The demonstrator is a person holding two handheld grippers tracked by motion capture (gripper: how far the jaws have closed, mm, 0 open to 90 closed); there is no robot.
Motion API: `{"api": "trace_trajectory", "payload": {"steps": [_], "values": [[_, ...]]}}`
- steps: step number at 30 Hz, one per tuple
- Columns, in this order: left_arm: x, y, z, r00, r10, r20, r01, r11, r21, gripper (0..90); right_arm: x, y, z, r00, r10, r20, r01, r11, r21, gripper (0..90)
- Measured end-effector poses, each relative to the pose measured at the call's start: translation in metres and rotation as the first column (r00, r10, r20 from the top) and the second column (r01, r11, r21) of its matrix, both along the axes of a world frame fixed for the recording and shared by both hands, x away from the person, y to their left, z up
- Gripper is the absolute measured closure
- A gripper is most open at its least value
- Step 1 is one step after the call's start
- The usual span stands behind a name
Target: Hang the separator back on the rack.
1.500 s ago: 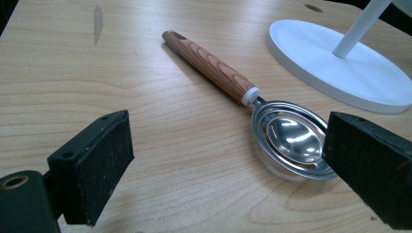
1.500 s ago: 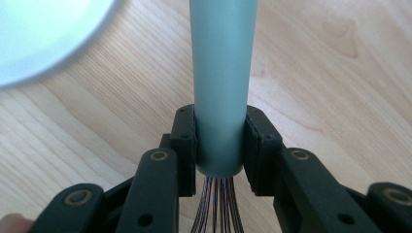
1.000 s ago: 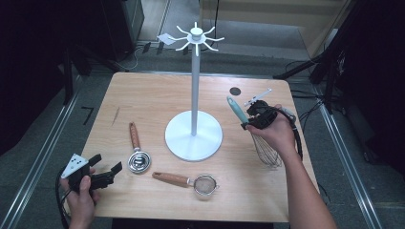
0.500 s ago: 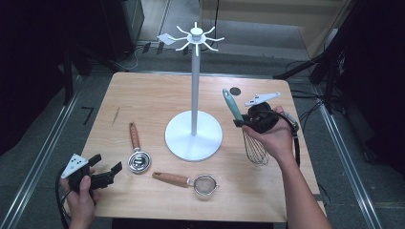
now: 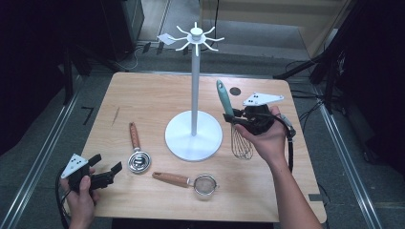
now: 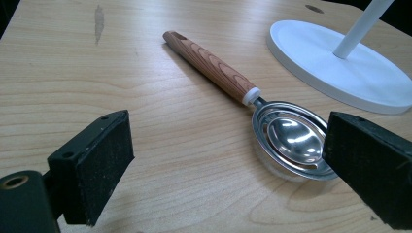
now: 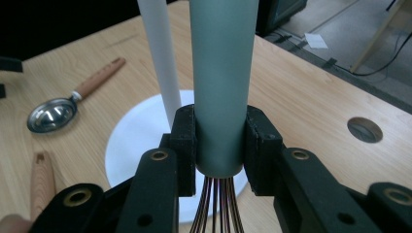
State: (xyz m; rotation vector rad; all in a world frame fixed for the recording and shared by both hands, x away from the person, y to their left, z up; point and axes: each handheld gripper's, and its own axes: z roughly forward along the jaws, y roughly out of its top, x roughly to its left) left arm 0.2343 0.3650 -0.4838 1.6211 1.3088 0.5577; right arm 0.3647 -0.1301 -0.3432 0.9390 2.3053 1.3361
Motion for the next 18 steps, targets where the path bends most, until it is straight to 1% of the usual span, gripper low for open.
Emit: {"api": "trace_trajectory", "payload": {"steps": [3, 7, 10, 13, 16, 18], "values": [[0.000, 0.000, 0.000, 1.0000, 0.001, -0.001, -0.001, 1.0000, 0.001, 5.0, -0.002, 0.001, 0.004, 0.9998, 0.005, 0.018, -0.005, 0.999, 0.049, 71.5], [0.000, 0.000, 0.000, 1.0000, 0.000, -0.001, 0.000, 1.0000, 0.002, 5.0, -0.004, 0.002, 0.008, 0.9991, 0.009, 0.042, -0.012, 0.996, 0.090, 71.5], [0.000, 0.000, 0.000, 1.0000, 0.000, 0.000, 0.000, 1.0000, 0.002, 5.0, -0.005, 0.003, 0.011, 0.9985, 0.018, 0.051, -0.024, 0.992, 0.120, 71.5], [0.000, 0.000, 0.000, 1.0000, 0.000, 0.000, 0.000, 1.0000, 0.003, 5.0, -0.006, 0.007, 0.015, 0.9969, 0.015, 0.077, -0.026, 0.990, 0.138, 71.5], [0.000, 0.000, 0.000, 1.0000, 0.000, 0.000, 0.000, 1.0000, 0.001, 5.0, -0.008, 0.010, 0.020, 0.9956, 0.019, 0.092, -0.034, 0.986, 0.161, 71.5], [0.000, 0.000, 0.000, 1.0000, -0.001, 0.000, 0.001, 1.0000, 0.001, 5.0, -0.008, 0.013, 0.023, 0.9944, 0.029, 0.102, -0.046, 0.985, 0.167, 71.5]]}}
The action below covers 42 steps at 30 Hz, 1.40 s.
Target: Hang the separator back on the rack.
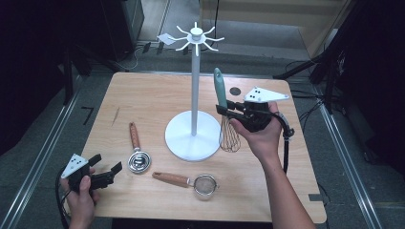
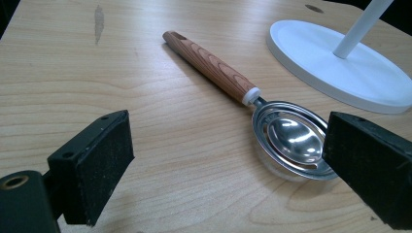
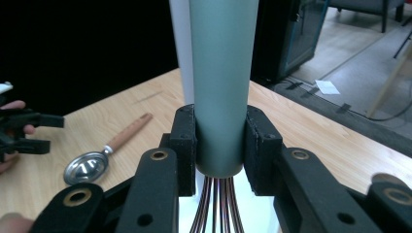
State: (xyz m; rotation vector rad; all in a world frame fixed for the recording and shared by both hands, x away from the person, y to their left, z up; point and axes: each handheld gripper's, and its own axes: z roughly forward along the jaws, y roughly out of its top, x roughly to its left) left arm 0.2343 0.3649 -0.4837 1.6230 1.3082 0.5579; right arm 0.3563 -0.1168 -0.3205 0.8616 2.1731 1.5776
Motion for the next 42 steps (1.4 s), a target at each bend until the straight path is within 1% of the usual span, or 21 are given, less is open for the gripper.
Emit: {"api": "trace_trajectory", "payload": {"steps": [5, 10, 17, 18, 19, 20, 21, 25, 30, 34, 37, 40, 42], "values": [[0.000, 0.000, 0.000, 1.0000, -0.001, 0.000, 0.001, 1.0000, 0.000, 5.0, -0.002, 0.008, 0.007, 0.9993, 0.001, 0.036, -0.002, 1.000, 0.026, 71.5], [0.000, 0.000, 0.000, 1.0000, -0.001, 0.001, 0.001, 1.0000, -0.001, 5.0, -0.001, 0.011, 0.013, 0.9988, -0.002, 0.049, -0.002, 0.997, 0.078, 71.4], [0.000, 0.000, 0.000, 1.0000, 0.000, 0.002, 0.000, 1.0000, -0.004, 5.0, -0.004, 0.015, 0.025, 0.9966, -0.003, 0.083, -0.006, 0.995, 0.100, 71.4], [0.000, 0.000, 0.000, 1.0000, 0.000, 0.002, 0.000, 1.0000, -0.004, 5.0, -0.004, 0.015, 0.025, 0.9966, -0.003, 0.083, -0.006, 0.995, 0.100, 71.4], [0.000, 0.000, 0.000, 1.0000, 0.000, 0.002, 0.000, 1.0000, -0.004, 5.0, -0.005, 0.014, 0.028, 0.9961, -0.010, 0.087, 0.000, 0.993, 0.114, 71.4], [0.000, 0.000, 0.000, 1.0000, 0.000, 0.002, 0.000, 1.0000, -0.004, 5.0, -0.005, 0.014, 0.028, 0.9961, -0.010, 0.087, 0.000, 0.993, 0.114, 71.4], [0.000, 0.000, 0.000, 1.0000, 0.000, 0.001, 0.000, 1.0000, -0.003, 5.0, -0.004, 0.012, 0.030, 0.9961, -0.020, 0.086, 0.008, 0.991, 0.133, 71.5], [0.000, 0.000, 0.000, 1.0000, 0.001, 0.001, -0.001, 1.0000, -0.003, 5.0, -0.003, 0.010, 0.036, 0.9961, -0.023, 0.086, 0.008, 0.986, 0.166, 71.4], [0.000, 0.000, 0.000, 1.0000, 0.001, 0.001, -0.001, 1.0000, -0.003, 5.0, -0.008, 0.011, 0.044, 0.9922, -0.017, 0.124, -0.006, 0.983, 0.183, 71.4], [0.000, 0.000, 0.000, 1.0000, -0.001, 0.002, 0.001, 1.0000, -0.004, 5.1, -0.011, 0.009, 0.044, 0.9919, -0.014, 0.126, -0.012, 0.980, 0.197, 71.5], [0.000, 0.000, 0.000, 1.0000, 0.000, 0.001, 0.000, 1.0000, -0.002, 5.0, -0.013, 0.007, 0.045, 0.9910, 0.009, 0.133, -0.038, 0.976, 0.216, 71.4], [0.000, 0.000, 0.000, 1.0000, -0.002, 0.000, 0.002, 1.0000, 0.000, 5.0, -0.015, 0.008, 0.046, 0.9881, 0.023, 0.152, -0.055, 0.977, 0.206, 71.5], [0.000, 0.000, 0.000, 1.0000, -0.001, 0.000, 0.001, 1.0000, -0.001, 5.0, -0.014, 0.009, 0.046, 0.9889, 0.027, 0.146, -0.057, 0.977, 0.205, 71.4]]}}
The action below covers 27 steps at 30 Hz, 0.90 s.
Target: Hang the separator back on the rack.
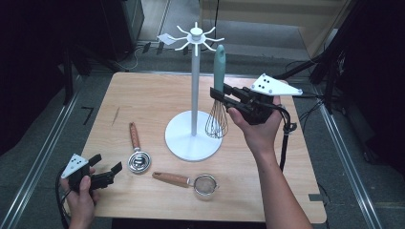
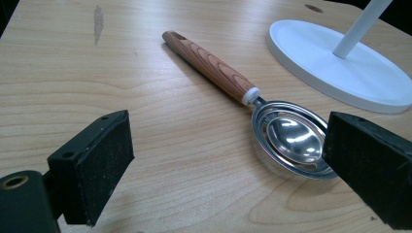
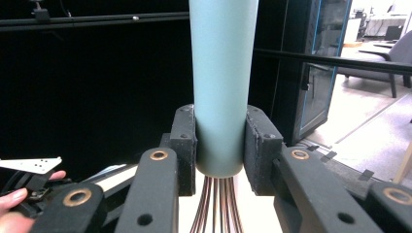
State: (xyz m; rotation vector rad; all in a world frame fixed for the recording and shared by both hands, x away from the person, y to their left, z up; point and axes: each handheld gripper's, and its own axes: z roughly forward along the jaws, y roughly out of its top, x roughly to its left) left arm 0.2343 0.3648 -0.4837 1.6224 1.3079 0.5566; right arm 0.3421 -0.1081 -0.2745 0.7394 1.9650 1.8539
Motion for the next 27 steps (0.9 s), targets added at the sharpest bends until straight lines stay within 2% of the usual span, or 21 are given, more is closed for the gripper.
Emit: {"api": "trace_trajectory", "payload": {"steps": [4, 16, 23, 25, 27], "values": [[0.000, 0.000, 0.000, 1.0000, 0.001, 0.001, -0.001, 1.0000, 0.000, 5.0, 0.003, 0.002, -0.002, 0.9997, 0.017, -0.020, -0.016, 1.000, 0.010, 71.5], [0.000, 0.000, 0.000, 1.0000, 0.000, 0.002, 0.000, 1.0000, -0.002, 5.0, 0.010, 0.010, -0.002, 0.9982, 0.041, -0.043, -0.041, 0.999, 0.010, 71.4], [0.000, 0.000, 0.000, 1.0000, 0.001, 0.000, -0.001, 1.0000, -0.005, 5.1, 0.012, 0.013, -0.006, 0.9999, 0.007, -0.011, -0.007, 1.000, 0.011, 70.5], [0.000, 0.000, 0.000, 1.0000, 0.001, 0.000, -0.001, 1.0000, -0.005, 5.1, 0.012, 0.013, -0.007, 1.0000, -0.007, -0.001, 0.007, 1.000, 0.004, 68.3], [0.000, 0.001, 0.000, 1.0000, 0.001, -0.001, -0.001, 1.0000, -0.005, 5.0, 0.011, 0.014, -0.007, 0.9994, -0.033, 0.013, 0.033, 0.999, -0.001, 61.1]]}}
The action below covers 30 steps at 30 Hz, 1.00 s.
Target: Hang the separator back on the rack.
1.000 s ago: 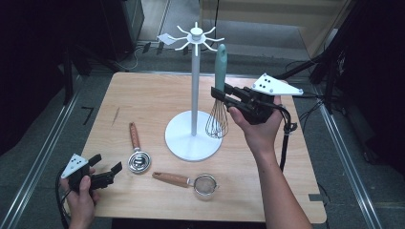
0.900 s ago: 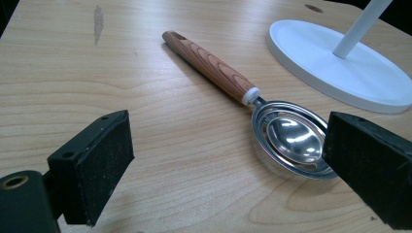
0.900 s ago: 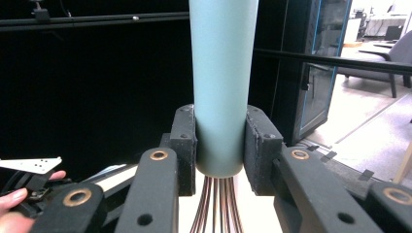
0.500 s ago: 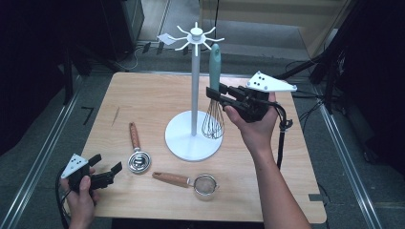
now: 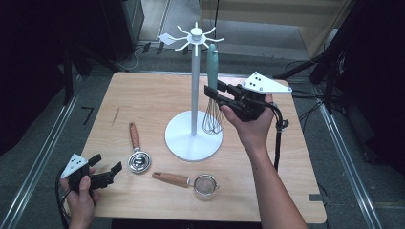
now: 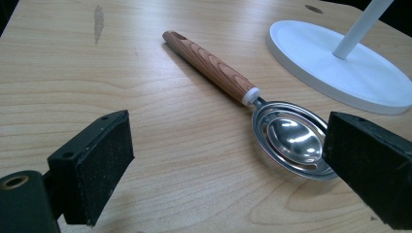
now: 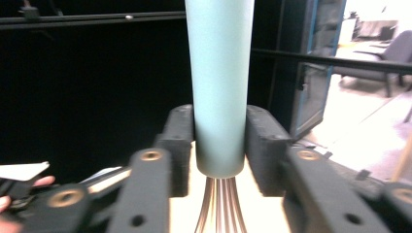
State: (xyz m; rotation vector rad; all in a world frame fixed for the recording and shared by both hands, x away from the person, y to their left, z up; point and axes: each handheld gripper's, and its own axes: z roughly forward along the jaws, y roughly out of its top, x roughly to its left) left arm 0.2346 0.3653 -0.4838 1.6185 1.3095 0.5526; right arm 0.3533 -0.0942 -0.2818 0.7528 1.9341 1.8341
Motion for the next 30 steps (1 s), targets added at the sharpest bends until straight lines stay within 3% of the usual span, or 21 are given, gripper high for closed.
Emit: {"api": "trace_trajectory", "payload": {"steps": [3, 7, 10, 11, 12, 13, 16, 17, 22, 30], "values": [[0.000, 0.000, 0.000, 1.0000, 0.002, 0.000, -0.002, 1.0000, 0.000, 5.0, -0.001, 0.000, 0.000, 0.9994, -0.027, 0.024, 0.027, 1.000, -0.004, 60.5], [0.000, 0.000, 0.000, 1.0000, 0.000, -0.001, 0.000, 1.0000, -0.001, 5.0, -0.006, -0.004, 0.003, 0.9956, -0.071, 0.061, 0.070, 0.997, 0.027, 61.6], [0.000, 0.000, 0.000, 1.0000, 0.001, -0.001, -0.001, 1.0000, -0.001, 5.0, -0.006, -0.005, 0.005, 0.9903, -0.113, 0.080, 0.111, 0.993, 0.036, 73.3], [0.000, 0.000, 0.000, 1.0000, 0.001, -0.001, -0.001, 1.0000, -0.001, 5.0, -0.006, -0.005, 0.005, 0.9903, -0.113, 0.080, 0.111, 0.993, 0.036, 73.3], [0.000, 0.000, 0.000, 1.0000, 0.001, -0.001, -0.001, 1.0000, -0.001, 5.0, -0.005, -0.004, 0.005, 0.9847, -0.143, 0.099, 0.140, 0.989, 0.039, 85.6], [0.000, 0.000, 0.000, 1.0000, 0.003, -0.002, -0.003, 1.0000, 0.001, 5.0, -0.005, -0.004, 0.005, 0.9803, -0.162, 0.113, 0.159, 0.987, 0.036, 89.8], [0.000, 0.000, 0.000, 1.0000, 0.003, -0.003, -0.003, 1.0000, 0.001, 5.1, -0.003, 0.000, 0.004, 0.9576, -0.210, 0.197, 0.209, 0.978, 0.027, 90.0], [0.000, 0.000, 0.000, 1.0000, 0.003, -0.003, -0.003, 1.0000, 0.001, 5.0, -0.002, 0.002, 0.004, 0.9540, -0.223, 0.201, 0.222, 0.975, 0.028, 90.0], [0.000, 0.000, 0.000, 1.0000, 0.001, -0.004, -0.002, 1.0000, -0.004, 5.1, 0.001, 0.007, 0.010, 0.9522, -0.231, 0.200, 0.224, 0.973, 0.058, 90.0], [0.000, 0.000, 0.000, 1.0000, 0.001, -0.004, -0.001, 1.0000, -0.003, 5.1, 0.002, 0.011, 0.027, 0.9350, -0.250, 0.251, 0.236, 0.968, 0.088, 90.0]]}}
